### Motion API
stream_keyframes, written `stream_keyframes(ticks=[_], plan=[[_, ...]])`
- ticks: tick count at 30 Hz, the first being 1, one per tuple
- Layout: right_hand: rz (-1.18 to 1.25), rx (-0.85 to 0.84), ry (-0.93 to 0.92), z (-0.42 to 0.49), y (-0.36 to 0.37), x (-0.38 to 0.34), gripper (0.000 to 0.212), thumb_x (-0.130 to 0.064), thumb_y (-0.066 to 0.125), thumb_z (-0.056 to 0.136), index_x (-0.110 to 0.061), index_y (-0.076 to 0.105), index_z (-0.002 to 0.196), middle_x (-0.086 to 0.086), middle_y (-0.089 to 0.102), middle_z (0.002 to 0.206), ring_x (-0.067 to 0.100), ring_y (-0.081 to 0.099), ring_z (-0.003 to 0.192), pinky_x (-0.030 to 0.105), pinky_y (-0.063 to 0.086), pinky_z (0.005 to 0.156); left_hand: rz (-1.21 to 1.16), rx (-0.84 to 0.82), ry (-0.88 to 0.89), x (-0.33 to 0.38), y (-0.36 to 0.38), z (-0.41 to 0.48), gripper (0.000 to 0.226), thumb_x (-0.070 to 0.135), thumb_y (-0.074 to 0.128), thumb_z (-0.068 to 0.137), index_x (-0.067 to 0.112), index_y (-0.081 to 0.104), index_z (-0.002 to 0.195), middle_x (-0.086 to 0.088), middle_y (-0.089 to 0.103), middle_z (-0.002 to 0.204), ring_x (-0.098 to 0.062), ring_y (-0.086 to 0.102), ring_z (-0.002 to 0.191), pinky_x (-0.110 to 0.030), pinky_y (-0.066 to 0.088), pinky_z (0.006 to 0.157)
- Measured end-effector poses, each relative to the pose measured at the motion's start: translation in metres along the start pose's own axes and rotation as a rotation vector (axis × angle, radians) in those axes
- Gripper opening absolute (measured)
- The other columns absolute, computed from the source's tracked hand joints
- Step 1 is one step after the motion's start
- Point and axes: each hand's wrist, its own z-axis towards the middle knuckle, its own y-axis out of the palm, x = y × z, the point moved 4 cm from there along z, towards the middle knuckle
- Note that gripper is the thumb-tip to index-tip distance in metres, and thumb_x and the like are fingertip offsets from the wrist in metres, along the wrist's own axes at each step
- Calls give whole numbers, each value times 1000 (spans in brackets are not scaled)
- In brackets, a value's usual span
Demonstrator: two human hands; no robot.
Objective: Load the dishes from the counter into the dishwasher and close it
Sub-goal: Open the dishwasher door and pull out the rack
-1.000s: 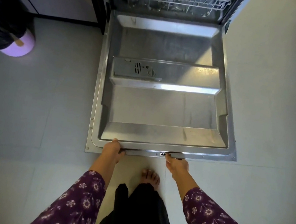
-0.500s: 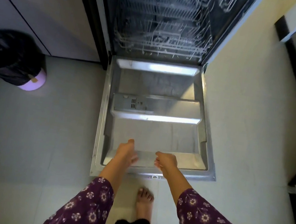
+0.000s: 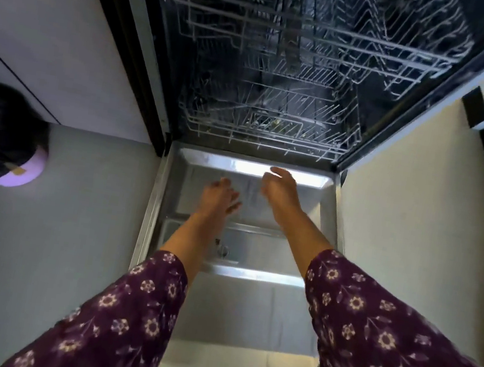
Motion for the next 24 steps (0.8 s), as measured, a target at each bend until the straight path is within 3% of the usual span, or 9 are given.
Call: stream_keyframes(ticks=[1,3,6,9,10,14,16,19,24], plan=[[103,-17,9,19,4,-11,23,3,53,81,-20,53,84,2,52,78,18,51,75,27,42,64,-30,-17,13,10,10,13,15,18,38,102,10,48,110,-7,55,90,-17,57,89,-32,50,79],[214,-27,0,53,8,-30,32,13,44,84,-17,45,72,3,43,71,12,45,65,22,39,60,-43,-48,74,31,26,38,10,11,41,100,11,48,105,-4,51,84,-12,54,82,-30,51,79],[269,-72,28,96,17,-52,35,10,38,88,-16,39,65,0,38,69,3,41,62,13,39,63,-26,-23,123,60,40,73,16,5,45,96,5,51,110,-6,49,85,-9,50,76,-28,51,77],[459,-55,72,127,16,-66,33,8,39,91,-12,40,63,4,39,69,1,47,60,15,43,70,-32,-20,80,77,47,104,8,7,45,97,6,52,94,-6,47,74,-10,47,66,-27,50,78],[526,-22,55,135,14,-66,30,8,38,93,-7,44,67,8,43,70,5,51,64,16,46,70,15,-13,90,82,47,113,9,6,45,97,6,53,98,-8,51,76,-11,48,66,-30,51,81],[832,-96,146,146,16,-65,16,-2,44,95,-6,55,85,7,62,80,16,62,79,28,52,80,379,7,215,97,48,135,35,9,51,91,6,51,126,-19,63,115,-27,64,88,-42,53,89],[872,-115,163,146,16,-63,18,-4,45,96,-7,55,82,6,63,76,14,65,73,28,55,71,593,8,308,99,52,139,35,17,48,93,9,50,127,-17,64,114,-30,65,93,-41,54,85],[829,-45,135,141,17,-57,26,1,38,96,-7,51,76,7,59,77,11,65,61,22,55,57,1061,102,431,96,59,140,35,20,42,96,9,52,128,-14,59,123,-33,56,111,-42,46,92],[822,3,138,116,14,-34,24,8,38,94,-7,51,80,7,60,76,14,64,67,24,57,58,1182,292,401,69,47,132,36,22,35,100,10,62,120,-16,59,124,-32,57,114,-38,45,92]])
